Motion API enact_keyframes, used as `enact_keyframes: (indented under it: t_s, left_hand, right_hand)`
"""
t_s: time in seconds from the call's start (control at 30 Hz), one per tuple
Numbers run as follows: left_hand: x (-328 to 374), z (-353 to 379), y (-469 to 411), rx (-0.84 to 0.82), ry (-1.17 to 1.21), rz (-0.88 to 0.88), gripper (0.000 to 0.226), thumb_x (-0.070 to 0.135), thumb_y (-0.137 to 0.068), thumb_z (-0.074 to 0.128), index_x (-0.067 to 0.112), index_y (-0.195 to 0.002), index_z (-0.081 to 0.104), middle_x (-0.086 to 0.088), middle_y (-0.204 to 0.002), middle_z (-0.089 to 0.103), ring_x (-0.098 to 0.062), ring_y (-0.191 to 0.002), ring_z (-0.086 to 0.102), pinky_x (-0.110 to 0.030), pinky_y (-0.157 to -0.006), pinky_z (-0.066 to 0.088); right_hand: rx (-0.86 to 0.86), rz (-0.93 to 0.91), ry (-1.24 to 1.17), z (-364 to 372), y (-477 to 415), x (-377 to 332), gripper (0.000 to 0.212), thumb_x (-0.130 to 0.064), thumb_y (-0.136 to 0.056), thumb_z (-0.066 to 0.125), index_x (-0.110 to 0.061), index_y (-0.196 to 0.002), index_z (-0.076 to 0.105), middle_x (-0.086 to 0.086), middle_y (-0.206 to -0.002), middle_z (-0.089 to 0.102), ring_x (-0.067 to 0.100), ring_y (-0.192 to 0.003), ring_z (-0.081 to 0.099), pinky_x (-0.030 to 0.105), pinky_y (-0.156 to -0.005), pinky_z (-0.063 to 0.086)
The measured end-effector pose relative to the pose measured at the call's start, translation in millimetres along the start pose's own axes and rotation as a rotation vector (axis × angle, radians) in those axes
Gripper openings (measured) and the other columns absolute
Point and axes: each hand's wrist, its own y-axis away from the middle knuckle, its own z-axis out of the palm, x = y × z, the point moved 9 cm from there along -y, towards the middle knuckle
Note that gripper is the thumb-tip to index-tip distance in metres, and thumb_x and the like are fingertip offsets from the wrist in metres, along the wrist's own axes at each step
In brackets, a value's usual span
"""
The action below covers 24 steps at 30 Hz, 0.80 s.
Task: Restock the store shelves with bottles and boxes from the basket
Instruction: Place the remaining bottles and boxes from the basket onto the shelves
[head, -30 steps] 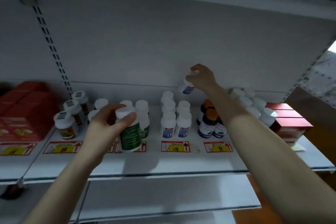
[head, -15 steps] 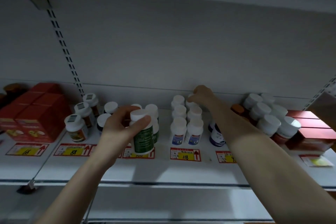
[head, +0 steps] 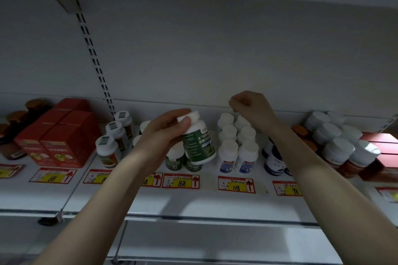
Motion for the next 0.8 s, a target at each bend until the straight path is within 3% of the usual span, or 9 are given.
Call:
enact_keyframes:
  t_s: [0.07,0.1,0.2,0.27,0.4,0.47,0.57,0.7,0.8]
  left_hand:
    - [4.8,1.6,-3.7,-0.022,0.030,0.015,0.040,0.023,-0.068,0.060,0.016,-0.107,0.062,-0.008,-0.107,0.066,-0.019,-0.099,0.063,-0.024,-0.083,0.054]
    - [7.3,2.0,-5.6,-0.026,0.043,0.023,0.041,0.023,-0.068,0.060,0.015,-0.108,0.061,-0.007,-0.106,0.066,-0.019,-0.099,0.063,-0.023,-0.083,0.054]
    - [16.2,2.9,-9.4,-0.036,0.066,0.046,0.043,0.021,-0.073,0.059,0.011,-0.115,0.058,-0.008,-0.108,0.064,-0.020,-0.102,0.062,-0.024,-0.086,0.053]
    - [22.6,3.9,-10.6,-0.044,0.053,0.059,0.034,0.014,-0.084,0.055,0.010,-0.118,0.056,-0.008,-0.110,0.063,-0.018,-0.101,0.062,-0.023,-0.085,0.053]
    - [37.5,6.1,-14.2,-0.078,-0.095,0.107,0.024,0.012,-0.091,0.051,0.016,-0.114,0.057,-0.001,-0.107,0.063,-0.011,-0.098,0.062,-0.020,-0.083,0.053]
    - [51.4,6.5,-17.7,-0.085,-0.315,0.179,0.018,0.022,-0.090,0.055,0.022,-0.107,0.061,0.005,-0.104,0.064,-0.007,-0.095,0.062,-0.021,-0.083,0.052]
    - [69.6,6.4,-30.9,-0.093,-0.605,0.234,0.030,0.029,-0.087,0.060,0.016,-0.114,0.063,0.002,-0.108,0.064,-0.012,-0.097,0.061,-0.028,-0.084,0.051]
    - [88.2,13.6,-49.7,-0.183,-0.775,0.316,0.033,0.018,-0.089,0.060,0.008,-0.120,0.060,0.004,-0.114,0.057,-0.008,-0.101,0.056,-0.013,-0.082,0.045]
    - [98.1,7.5,-71.4,-0.173,-0.896,0.397,0.034,0.006,-0.089,0.057,0.004,-0.124,0.056,0.002,-0.115,0.053,-0.012,-0.105,0.052,-0.013,-0.083,0.041]
  right_hand:
    - [-0.119,-0.002,-0.177,10.4,25.0,-21.4,0.008,-0.028,-0.090,0.057,-0.021,-0.090,0.062,0.006,-0.098,0.068,0.023,-0.097,0.064,0.039,-0.088,0.050]
    - [-0.202,0.001,-0.244,17.8,39.2,-30.9,0.009,-0.030,-0.090,0.056,-0.023,-0.093,0.061,0.003,-0.099,0.067,0.019,-0.096,0.065,0.037,-0.086,0.052]
    - [-0.414,-0.006,-0.268,41.8,74.8,-47.9,0.033,-0.034,-0.088,0.055,-0.019,-0.118,0.055,-0.005,-0.111,0.063,0.008,-0.101,0.062,0.026,-0.085,0.053]
    - [-0.448,-0.010,-0.304,52.3,84.1,-50.5,0.040,-0.030,-0.085,0.060,-0.018,-0.123,0.052,-0.003,-0.116,0.062,0.009,-0.105,0.060,0.027,-0.089,0.052]
    - [-0.323,0.007,-0.357,52.0,78.3,-46.6,0.036,-0.019,-0.079,0.070,-0.023,-0.111,0.056,-0.004,-0.109,0.064,0.006,-0.099,0.062,0.020,-0.085,0.051]
    - [-0.248,0.018,-0.365,50.4,75.5,-45.1,0.039,-0.015,-0.076,0.073,-0.020,-0.110,0.055,-0.005,-0.105,0.063,0.005,-0.095,0.062,0.017,-0.081,0.050]
    - [-0.129,0.004,-0.331,48.4,72.9,-47.7,0.041,-0.016,-0.074,0.076,-0.021,-0.106,0.052,-0.012,-0.097,0.060,0.001,-0.088,0.059,0.012,-0.074,0.050]
    - [-0.033,0.027,-0.302,49.1,67.8,-43.8,0.051,-0.017,-0.076,0.074,-0.017,-0.120,0.048,-0.004,-0.106,0.057,0.006,-0.090,0.058,0.022,-0.080,0.048]
    - [0.014,0.098,-0.308,46.9,68.4,-31.3,0.051,-0.018,-0.080,0.070,-0.013,-0.126,0.048,0.002,-0.113,0.054,0.010,-0.093,0.057,0.017,-0.073,0.046]
